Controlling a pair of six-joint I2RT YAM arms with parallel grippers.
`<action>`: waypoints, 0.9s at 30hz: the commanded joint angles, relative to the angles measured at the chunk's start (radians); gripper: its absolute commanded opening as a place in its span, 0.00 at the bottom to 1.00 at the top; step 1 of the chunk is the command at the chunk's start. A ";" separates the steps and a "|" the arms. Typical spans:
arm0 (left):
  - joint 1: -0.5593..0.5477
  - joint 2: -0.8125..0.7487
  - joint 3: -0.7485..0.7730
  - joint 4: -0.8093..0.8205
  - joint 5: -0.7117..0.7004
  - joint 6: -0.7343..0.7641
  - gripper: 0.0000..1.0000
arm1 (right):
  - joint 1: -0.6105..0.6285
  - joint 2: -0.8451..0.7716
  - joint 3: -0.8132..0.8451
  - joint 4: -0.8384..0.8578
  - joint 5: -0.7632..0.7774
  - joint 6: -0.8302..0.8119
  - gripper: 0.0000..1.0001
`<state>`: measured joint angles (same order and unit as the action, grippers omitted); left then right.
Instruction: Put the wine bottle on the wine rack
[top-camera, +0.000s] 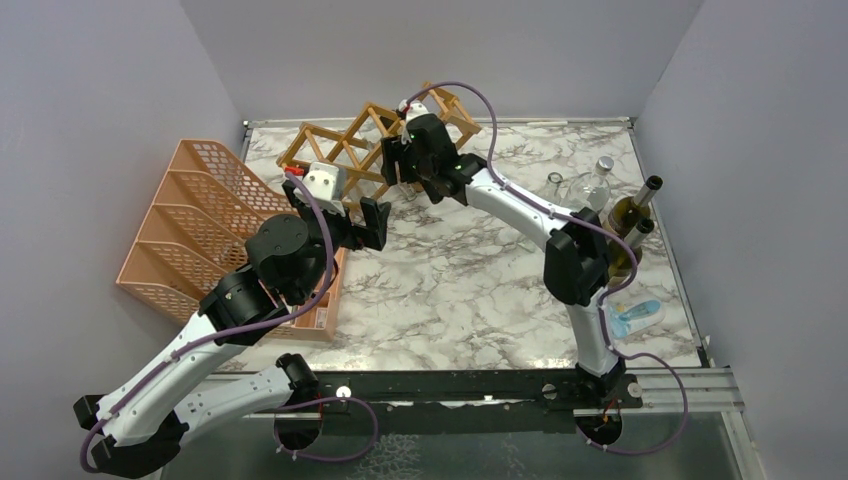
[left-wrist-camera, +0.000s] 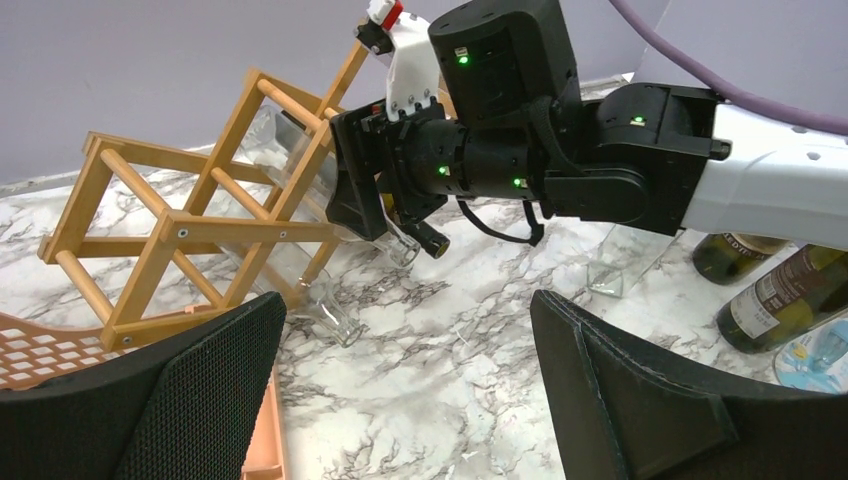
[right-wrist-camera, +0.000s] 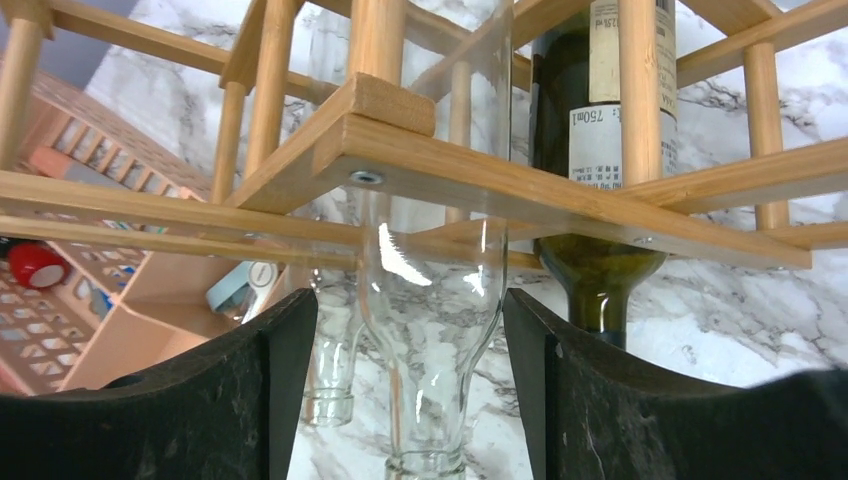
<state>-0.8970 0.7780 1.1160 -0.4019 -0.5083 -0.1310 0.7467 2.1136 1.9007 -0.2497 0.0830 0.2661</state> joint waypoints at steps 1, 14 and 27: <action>-0.002 -0.008 -0.011 -0.005 0.014 0.001 0.99 | -0.001 0.066 0.061 -0.053 -0.021 -0.020 0.69; -0.003 -0.008 -0.016 -0.008 0.005 0.002 0.99 | -0.001 0.060 0.084 -0.055 0.006 -0.117 0.76; -0.002 0.005 -0.012 -0.008 -0.004 -0.004 0.99 | -0.006 -0.317 -0.211 -0.023 0.108 -0.134 0.87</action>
<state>-0.8970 0.7914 1.1130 -0.4034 -0.5091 -0.1318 0.7399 1.9690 1.7859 -0.2932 0.1097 0.1562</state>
